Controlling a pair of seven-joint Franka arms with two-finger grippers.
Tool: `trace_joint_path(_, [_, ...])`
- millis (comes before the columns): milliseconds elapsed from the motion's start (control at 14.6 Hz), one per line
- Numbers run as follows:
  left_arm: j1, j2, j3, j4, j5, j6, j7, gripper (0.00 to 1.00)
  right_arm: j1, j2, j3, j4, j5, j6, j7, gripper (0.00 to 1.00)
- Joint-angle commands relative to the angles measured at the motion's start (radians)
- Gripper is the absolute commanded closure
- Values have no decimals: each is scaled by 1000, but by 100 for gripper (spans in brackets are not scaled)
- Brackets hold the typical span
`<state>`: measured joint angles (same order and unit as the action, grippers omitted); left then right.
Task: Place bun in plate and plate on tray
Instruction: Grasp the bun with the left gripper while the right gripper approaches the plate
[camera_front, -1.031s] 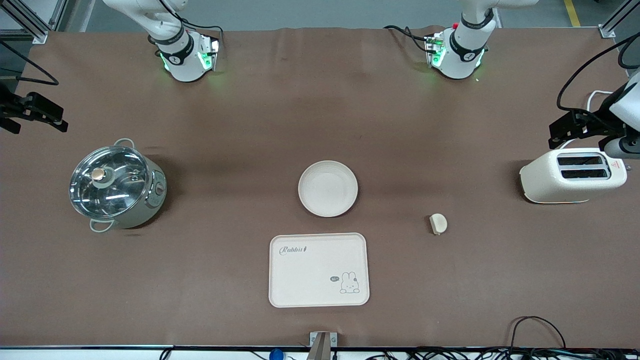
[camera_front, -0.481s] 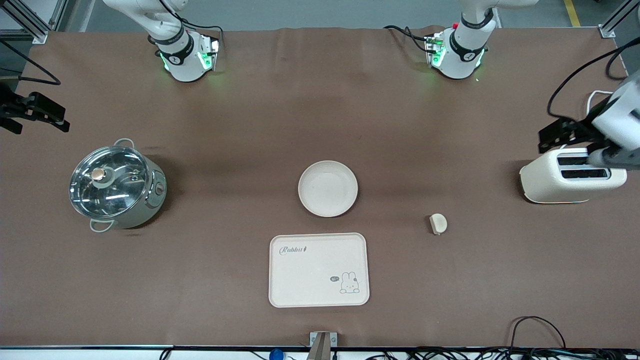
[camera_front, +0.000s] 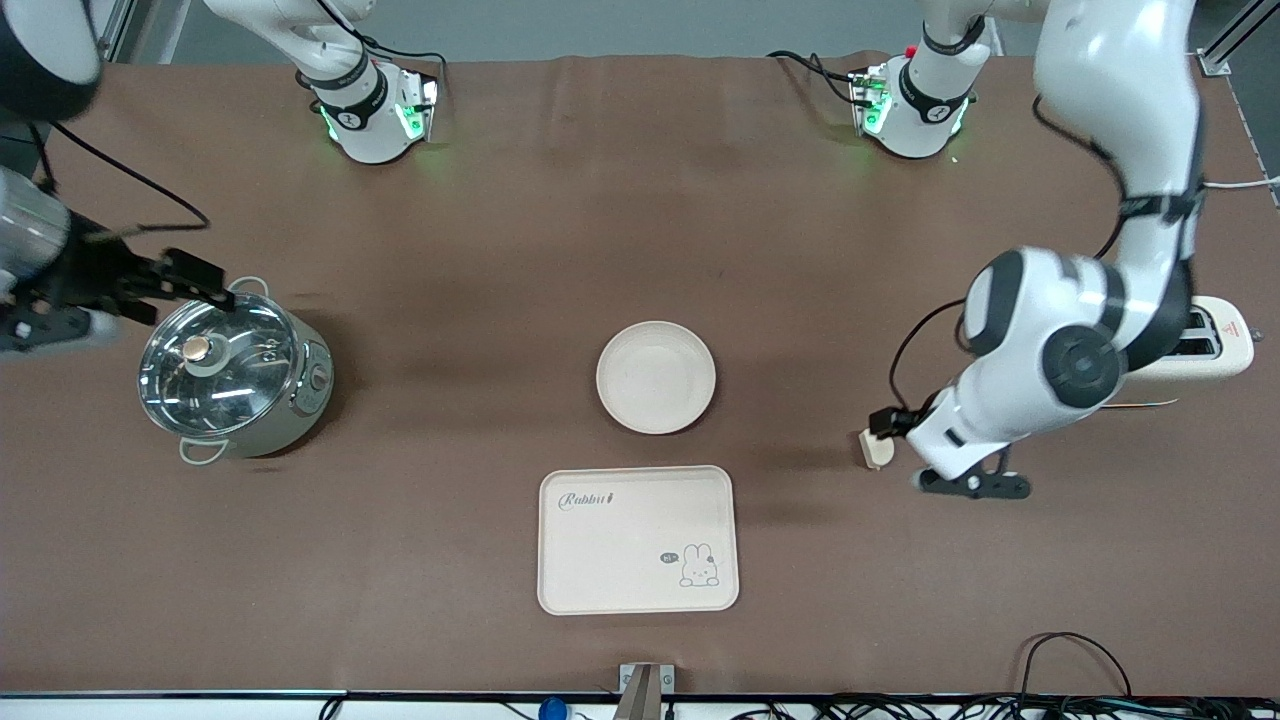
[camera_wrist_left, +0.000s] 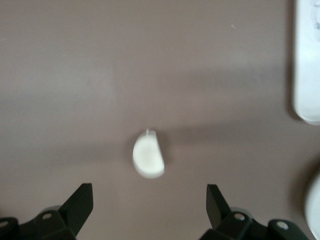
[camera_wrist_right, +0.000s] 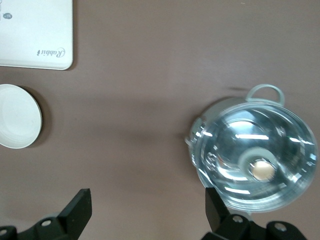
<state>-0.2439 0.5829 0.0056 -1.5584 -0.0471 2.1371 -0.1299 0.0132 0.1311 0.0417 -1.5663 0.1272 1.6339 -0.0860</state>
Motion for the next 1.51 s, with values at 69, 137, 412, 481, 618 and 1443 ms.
trace_joint_path(69, [23, 73, 1, -94, -8, 190, 19, 0, 22, 65, -2, -26, 112, 72, 11, 0])
trace_joint_path(137, [25, 77, -1, -113, -10, 201, 18, 0, 25, 80, -2, -26, 132, 82, 12, 0])
trace_joint_path(412, [23, 81, -4, -203, -20, 331, 7, 0, 76, 145, 0, -28, 143, 142, 40, 0])
trace_joint_path(481, [25, 81, -6, -210, -26, 337, 7, 5, 86, 151, 0, -44, 166, 173, 43, 0])
trace_joint_path(618, [26, 77, -19, -227, -62, 336, 7, 34, 96, 153, 0, -105, 254, 249, 60, 0])
trace_joint_path(1443, [-35, 46, -220, -115, -83, 216, -483, 90, 367, 310, 0, -284, 431, 700, 173, 0])
